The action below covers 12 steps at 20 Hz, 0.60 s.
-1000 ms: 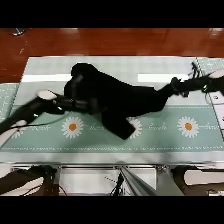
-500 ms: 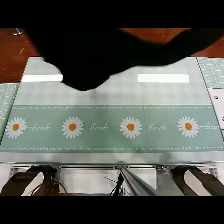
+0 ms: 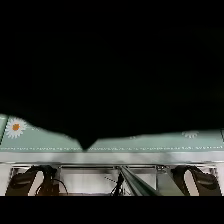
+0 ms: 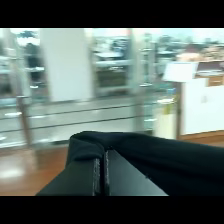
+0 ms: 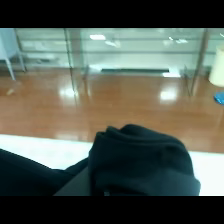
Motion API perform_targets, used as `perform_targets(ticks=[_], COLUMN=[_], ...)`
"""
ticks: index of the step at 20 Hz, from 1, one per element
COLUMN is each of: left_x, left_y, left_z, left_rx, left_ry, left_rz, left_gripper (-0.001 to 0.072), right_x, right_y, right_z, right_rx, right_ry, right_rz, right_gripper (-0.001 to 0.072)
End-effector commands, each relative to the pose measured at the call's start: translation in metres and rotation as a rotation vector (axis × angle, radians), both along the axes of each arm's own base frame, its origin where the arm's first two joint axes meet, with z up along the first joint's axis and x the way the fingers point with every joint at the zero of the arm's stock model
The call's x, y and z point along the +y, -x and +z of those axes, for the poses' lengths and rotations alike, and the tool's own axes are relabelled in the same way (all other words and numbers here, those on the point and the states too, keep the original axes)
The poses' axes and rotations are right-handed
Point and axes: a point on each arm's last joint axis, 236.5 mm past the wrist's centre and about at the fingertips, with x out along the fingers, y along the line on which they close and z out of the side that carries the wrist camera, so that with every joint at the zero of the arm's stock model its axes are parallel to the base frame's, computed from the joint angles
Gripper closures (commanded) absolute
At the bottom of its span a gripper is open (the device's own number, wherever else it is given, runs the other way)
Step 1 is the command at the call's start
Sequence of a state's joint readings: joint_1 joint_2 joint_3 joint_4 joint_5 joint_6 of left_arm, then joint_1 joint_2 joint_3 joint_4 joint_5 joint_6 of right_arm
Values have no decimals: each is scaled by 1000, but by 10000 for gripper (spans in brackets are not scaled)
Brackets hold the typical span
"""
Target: Fold the shirts.
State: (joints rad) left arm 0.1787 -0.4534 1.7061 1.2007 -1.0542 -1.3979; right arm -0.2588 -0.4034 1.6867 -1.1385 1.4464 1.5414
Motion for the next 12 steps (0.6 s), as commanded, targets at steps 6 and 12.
perform_targets(ticks=[6, 12], left_x=[7, -8], left_y=[5, -133], left_z=[-46, -201], left_rx=[106, 499], left_ry=[-7, 171], left_rz=[34, -141], left_gripper=[687, 686], right_x=[-8, -6], right_y=[19, -75], right_z=[-55, -178], right_rx=[184, 449], right_ry=[-19, -177], right_rz=[-54, 45], right_gripper=[674, 674])
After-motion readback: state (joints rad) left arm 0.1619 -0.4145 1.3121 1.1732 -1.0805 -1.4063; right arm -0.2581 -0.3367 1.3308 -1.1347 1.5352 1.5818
